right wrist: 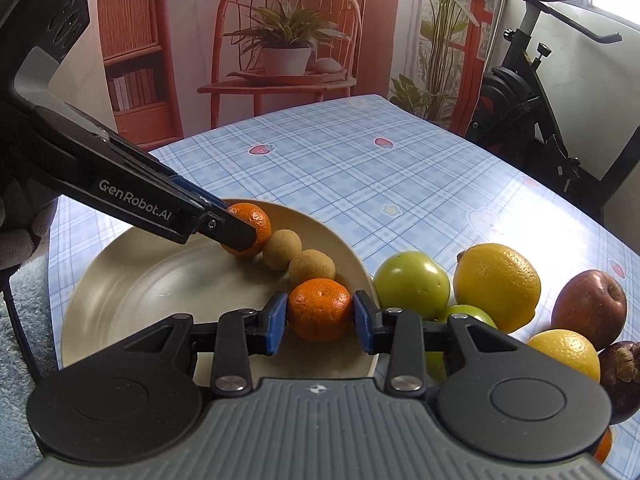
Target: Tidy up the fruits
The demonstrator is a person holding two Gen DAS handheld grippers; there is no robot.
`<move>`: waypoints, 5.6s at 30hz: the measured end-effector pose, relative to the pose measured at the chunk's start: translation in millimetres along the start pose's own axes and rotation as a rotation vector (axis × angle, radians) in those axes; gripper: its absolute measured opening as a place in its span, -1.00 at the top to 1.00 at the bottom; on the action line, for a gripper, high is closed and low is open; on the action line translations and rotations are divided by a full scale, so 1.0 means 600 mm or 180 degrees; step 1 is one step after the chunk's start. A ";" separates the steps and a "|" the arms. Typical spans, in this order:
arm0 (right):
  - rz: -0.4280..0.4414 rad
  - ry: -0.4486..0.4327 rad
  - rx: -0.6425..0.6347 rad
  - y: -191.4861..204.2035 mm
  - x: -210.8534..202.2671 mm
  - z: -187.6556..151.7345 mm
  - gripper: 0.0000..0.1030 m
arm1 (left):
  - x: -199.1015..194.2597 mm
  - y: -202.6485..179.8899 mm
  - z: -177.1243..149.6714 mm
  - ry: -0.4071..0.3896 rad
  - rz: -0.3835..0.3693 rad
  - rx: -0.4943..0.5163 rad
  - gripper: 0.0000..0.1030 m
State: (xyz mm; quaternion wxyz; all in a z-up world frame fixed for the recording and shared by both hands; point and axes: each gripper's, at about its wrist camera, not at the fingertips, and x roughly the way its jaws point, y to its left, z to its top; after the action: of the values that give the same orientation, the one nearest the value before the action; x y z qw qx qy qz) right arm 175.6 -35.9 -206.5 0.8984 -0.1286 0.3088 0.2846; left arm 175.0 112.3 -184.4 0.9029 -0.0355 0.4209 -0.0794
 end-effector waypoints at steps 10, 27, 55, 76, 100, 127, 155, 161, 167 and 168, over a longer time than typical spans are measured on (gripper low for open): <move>-0.0022 -0.0055 -0.0028 0.005 -0.004 -0.001 0.18 | -0.006 0.001 0.000 -0.0100 0.0017 -0.0015 0.34; -0.0378 -0.0598 0.0396 -0.057 -0.124 -0.056 0.07 | -0.043 -0.072 0.023 -0.0485 0.0037 -0.0119 0.12; -0.0679 -0.0686 0.0861 -0.195 -0.201 -0.180 0.07 | 0.037 -0.299 -0.001 -0.0113 -0.0342 0.0346 0.22; -0.0443 -0.0526 0.1050 -0.224 -0.184 -0.173 0.07 | 0.064 -0.309 -0.017 -0.0004 -0.0350 0.0268 0.22; -0.0365 -0.0437 0.1193 -0.241 -0.177 -0.171 0.07 | 0.082 -0.304 -0.037 0.0027 -0.0386 0.0292 0.29; -0.0372 -0.0667 0.1413 -0.247 -0.204 -0.191 0.17 | 0.032 -0.296 -0.046 -0.0231 -0.0356 0.0286 0.29; 0.0164 -0.0525 0.0870 -0.086 -0.137 -0.040 0.17 | -0.087 -0.027 -0.012 -0.0063 0.0127 -0.0359 0.29; 0.0268 -0.0242 0.0628 -0.040 -0.112 -0.035 0.18 | -0.059 -0.017 -0.014 0.0041 0.0188 -0.0198 0.29; 0.0262 -0.0067 0.0499 -0.025 -0.089 -0.033 0.18 | -0.031 -0.013 -0.021 0.0206 0.0250 -0.0022 0.29; 0.0252 -0.0051 0.0475 -0.022 -0.086 -0.032 0.18 | -0.028 -0.014 -0.022 0.0218 0.0257 -0.0002 0.29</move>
State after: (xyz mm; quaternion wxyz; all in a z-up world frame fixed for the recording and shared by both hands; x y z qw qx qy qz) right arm 141.0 -76.7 -188.4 0.8960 -0.0467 0.3267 0.2971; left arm 153.0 107.2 -179.2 0.8904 -0.0160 0.4527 -0.0439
